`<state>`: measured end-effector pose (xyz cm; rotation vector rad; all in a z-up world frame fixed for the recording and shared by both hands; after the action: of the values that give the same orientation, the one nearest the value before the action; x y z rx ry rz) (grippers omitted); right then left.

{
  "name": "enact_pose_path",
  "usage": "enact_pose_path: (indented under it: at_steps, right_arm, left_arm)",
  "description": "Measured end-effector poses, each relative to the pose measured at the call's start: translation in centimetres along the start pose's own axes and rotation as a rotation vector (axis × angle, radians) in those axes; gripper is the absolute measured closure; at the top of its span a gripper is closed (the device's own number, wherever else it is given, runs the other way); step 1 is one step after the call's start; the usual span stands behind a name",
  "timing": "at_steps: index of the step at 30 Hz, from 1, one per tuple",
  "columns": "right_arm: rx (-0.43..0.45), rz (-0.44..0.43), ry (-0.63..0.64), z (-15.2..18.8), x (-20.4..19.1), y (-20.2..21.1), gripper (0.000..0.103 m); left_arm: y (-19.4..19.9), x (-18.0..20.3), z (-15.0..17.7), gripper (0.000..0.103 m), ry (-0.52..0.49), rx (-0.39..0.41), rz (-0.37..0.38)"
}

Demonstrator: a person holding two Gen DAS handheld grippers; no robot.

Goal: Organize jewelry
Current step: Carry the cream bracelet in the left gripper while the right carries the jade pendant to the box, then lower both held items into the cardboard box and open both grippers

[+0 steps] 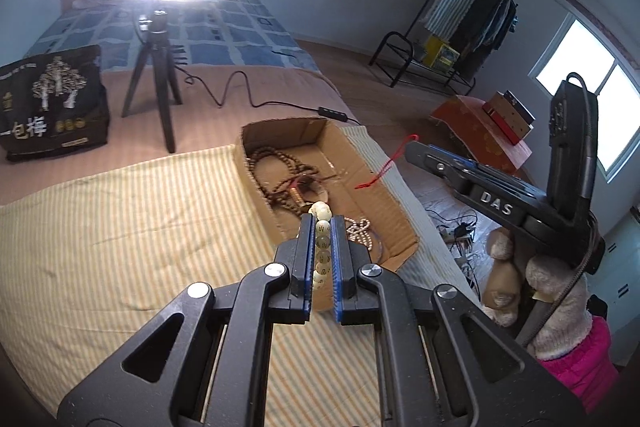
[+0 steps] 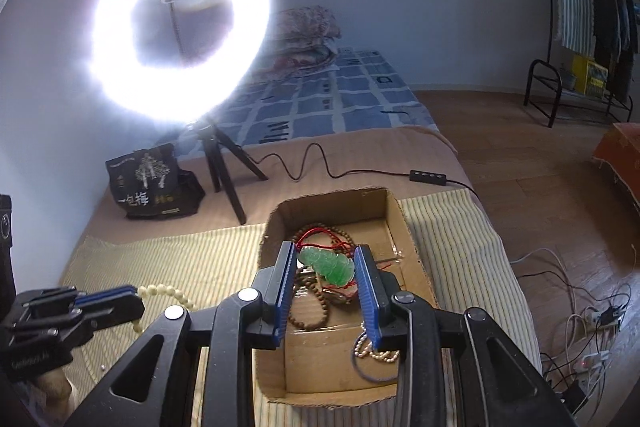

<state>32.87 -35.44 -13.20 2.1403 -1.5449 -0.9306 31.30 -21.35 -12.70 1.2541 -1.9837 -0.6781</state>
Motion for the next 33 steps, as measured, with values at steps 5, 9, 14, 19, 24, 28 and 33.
enact_pose_path:
  at_steps: [5, 9, 14, 19, 24, 28, 33]
  right_arm:
    - [-0.016, 0.024, -0.009, 0.2, 1.5, -0.9, 0.073]
    - [-0.029, 0.03, -0.046, 0.5, 2.9, -1.8, 0.073]
    - [-0.061, 0.033, -0.083, 1.3, 4.2, -3.1, 0.073]
    - [-0.089, 0.045, -0.097, 2.0, 5.1, -4.0, 0.073]
    - [-0.117, 0.061, -0.109, 2.8, 6.1, -4.9, 0.073]
    - [-0.145, 0.068, -0.121, 3.5, 6.6, -5.6, 0.073]
    - [-0.154, 0.077, -0.13, 3.7, 6.8, -5.8, 0.071]
  left_arm:
    - [-1.5, 1.4, 0.0, 0.098, -0.006, -0.014, 0.012]
    - [-2.7, 2.2, 0.3, 0.098, -0.009, -0.031, 0.021]
    - [-4.3, 2.9, 0.8, 0.098, -0.002, -0.057, 0.033]
    - [-6.0, 3.3, 1.7, 0.098, -0.009, -0.088, 0.03]
    - [-7.6, 3.4, 2.8, 0.098, -0.026, -0.125, 0.02]
    - [-8.6, 3.5, 3.5, 0.098, -0.045, -0.141, 0.004]
    - [-8.9, 3.7, 3.8, 0.098, -0.06, -0.147, -0.001]
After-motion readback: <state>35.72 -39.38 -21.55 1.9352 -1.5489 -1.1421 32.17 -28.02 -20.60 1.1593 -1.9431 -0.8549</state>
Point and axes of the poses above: each gripper's, at about its wrist camera, not at the fingertips, and y roughly against the way its jaws point, x to its right, z to its underside, the point moved 10 cm from there along -y, roughly the way its jaws point, and after that the axes turned 11 degrees about -z, right-handed, at the moved point
